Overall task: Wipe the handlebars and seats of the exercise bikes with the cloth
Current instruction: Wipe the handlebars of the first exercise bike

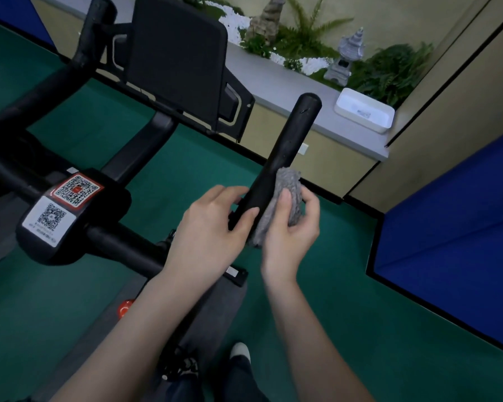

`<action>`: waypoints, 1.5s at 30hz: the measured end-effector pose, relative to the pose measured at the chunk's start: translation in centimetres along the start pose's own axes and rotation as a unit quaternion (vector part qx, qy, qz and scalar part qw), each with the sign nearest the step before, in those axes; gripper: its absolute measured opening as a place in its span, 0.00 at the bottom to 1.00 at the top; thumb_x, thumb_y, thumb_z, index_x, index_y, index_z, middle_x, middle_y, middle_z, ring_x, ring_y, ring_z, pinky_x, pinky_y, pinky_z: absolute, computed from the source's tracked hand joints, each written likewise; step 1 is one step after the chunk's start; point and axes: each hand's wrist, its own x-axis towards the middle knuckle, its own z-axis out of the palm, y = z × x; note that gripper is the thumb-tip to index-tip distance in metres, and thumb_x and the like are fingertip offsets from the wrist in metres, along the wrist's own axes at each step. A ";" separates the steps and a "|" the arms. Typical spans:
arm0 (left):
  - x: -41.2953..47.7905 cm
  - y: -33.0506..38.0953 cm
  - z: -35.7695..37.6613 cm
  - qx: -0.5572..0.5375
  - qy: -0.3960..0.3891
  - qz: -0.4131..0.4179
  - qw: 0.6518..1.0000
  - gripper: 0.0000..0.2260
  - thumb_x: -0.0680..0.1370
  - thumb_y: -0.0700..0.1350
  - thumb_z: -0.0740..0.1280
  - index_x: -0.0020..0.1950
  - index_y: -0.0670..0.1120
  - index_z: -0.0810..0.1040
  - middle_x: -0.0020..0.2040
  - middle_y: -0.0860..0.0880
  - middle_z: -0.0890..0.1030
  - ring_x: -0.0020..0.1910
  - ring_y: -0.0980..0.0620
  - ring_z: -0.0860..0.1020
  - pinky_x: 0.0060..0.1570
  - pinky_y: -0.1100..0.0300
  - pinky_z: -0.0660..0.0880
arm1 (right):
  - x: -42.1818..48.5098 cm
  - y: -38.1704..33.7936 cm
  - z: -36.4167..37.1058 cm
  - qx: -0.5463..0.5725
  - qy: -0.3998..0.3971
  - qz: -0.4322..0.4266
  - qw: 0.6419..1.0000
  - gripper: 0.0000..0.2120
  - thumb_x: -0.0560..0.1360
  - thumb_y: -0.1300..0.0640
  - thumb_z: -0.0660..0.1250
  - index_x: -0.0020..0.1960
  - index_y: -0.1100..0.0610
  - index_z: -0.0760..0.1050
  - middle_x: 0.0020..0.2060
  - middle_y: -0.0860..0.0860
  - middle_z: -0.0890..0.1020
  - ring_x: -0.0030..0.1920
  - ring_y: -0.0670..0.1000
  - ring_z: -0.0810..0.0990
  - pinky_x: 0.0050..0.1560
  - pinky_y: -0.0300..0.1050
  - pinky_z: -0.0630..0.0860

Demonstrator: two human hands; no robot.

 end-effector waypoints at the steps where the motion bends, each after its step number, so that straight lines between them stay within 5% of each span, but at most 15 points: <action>1: -0.1 0.0 0.0 -0.003 0.002 0.000 1.000 0.15 0.76 0.50 0.68 0.62 0.50 0.78 0.51 0.54 0.79 0.47 0.54 0.77 0.46 0.56 0.75 | 0.3 -0.1 0.1 0.012 0.004 0.020 1.000 0.06 0.77 0.63 0.65 0.53 0.56 0.74 0.49 0.50 0.80 0.51 0.46 0.79 0.54 0.38 0.73; 4: -0.2 0.0 0.0 -0.007 0.003 0.006 1.000 0.14 0.76 0.49 0.68 0.61 0.50 0.79 0.50 0.55 0.79 0.44 0.57 0.75 0.44 0.62 0.72 | -0.7 0.2 -0.3 0.035 -0.008 0.061 0.998 0.05 0.78 0.62 0.64 0.53 0.57 0.75 0.44 0.44 0.81 0.46 0.39 0.80 0.50 0.33 0.73; 8: -0.2 0.0 0.0 -0.017 0.001 0.007 1.000 0.14 0.76 0.49 0.68 0.61 0.51 0.79 0.49 0.56 0.79 0.44 0.57 0.75 0.44 0.64 0.71 | -1.8 0.6 -0.9 0.106 -0.060 0.185 0.975 0.07 0.79 0.62 0.61 0.53 0.63 0.76 0.46 0.56 0.83 0.47 0.51 0.81 0.53 0.51 0.77; 15: -0.2 0.1 -0.2 -0.036 -0.003 -0.001 0.999 0.13 0.75 0.47 0.70 0.59 0.52 0.80 0.47 0.57 0.79 0.44 0.58 0.75 0.45 0.66 0.72 | -1.4 -0.1 -1.7 0.238 -0.168 0.330 0.898 0.08 0.80 0.64 0.58 0.51 0.64 0.76 0.40 0.55 0.83 0.41 0.49 0.82 0.42 0.39 0.79; 26: 0.0 0.3 -0.3 -0.012 -0.005 0.007 1.000 0.14 0.75 0.49 0.69 0.60 0.51 0.79 0.48 0.57 0.79 0.44 0.58 0.75 0.45 0.65 0.72 | -0.8 -0.7 -1.8 0.271 -0.180 0.351 0.878 0.09 0.80 0.63 0.59 0.51 0.65 0.77 0.38 0.53 0.84 0.38 0.47 0.83 0.37 0.37 0.78; 31: 0.8 0.5 -0.3 -0.004 -0.012 -0.006 1.000 0.19 0.76 0.57 0.66 0.64 0.52 0.77 0.50 0.58 0.79 0.45 0.60 0.75 0.43 0.71 0.70 | 2.2 -0.8 -0.5 0.215 -0.090 0.271 0.934 0.06 0.79 0.61 0.62 0.48 0.58 0.78 0.37 0.47 0.83 0.40 0.44 0.81 0.42 0.38 0.77; 36: 1.5 0.8 0.3 0.005 -0.003 -0.003 1.000 0.19 0.75 0.53 0.69 0.65 0.51 0.76 0.52 0.56 0.78 0.46 0.59 0.75 0.45 0.66 0.69 | 1.1 -0.2 -0.2 0.089 -0.026 0.075 0.993 0.05 0.76 0.62 0.67 0.49 0.54 0.78 0.46 0.51 0.81 0.48 0.44 0.80 0.52 0.37 0.74; 40: 1.5 0.8 0.7 0.002 0.004 0.007 1.000 0.17 0.76 0.49 0.69 0.63 0.48 0.77 0.51 0.54 0.78 0.46 0.58 0.74 0.46 0.68 0.67 | 1.7 -0.3 0.3 0.016 -0.019 -0.060 0.998 0.09 0.73 0.65 0.68 0.53 0.59 0.81 0.48 0.50 0.74 0.51 0.38 0.75 0.55 0.32 0.70; 45: 1.5 0.8 1.0 -0.002 0.012 0.011 1.000 0.16 0.76 0.48 0.69 0.62 0.47 0.78 0.52 0.52 0.79 0.49 0.56 0.75 0.51 0.64 0.71 | 4.5 -1.1 1.3 -0.013 0.000 -0.114 0.993 0.10 0.73 0.67 0.68 0.54 0.64 0.80 0.47 0.56 0.74 0.49 0.37 0.73 0.54 0.31 0.69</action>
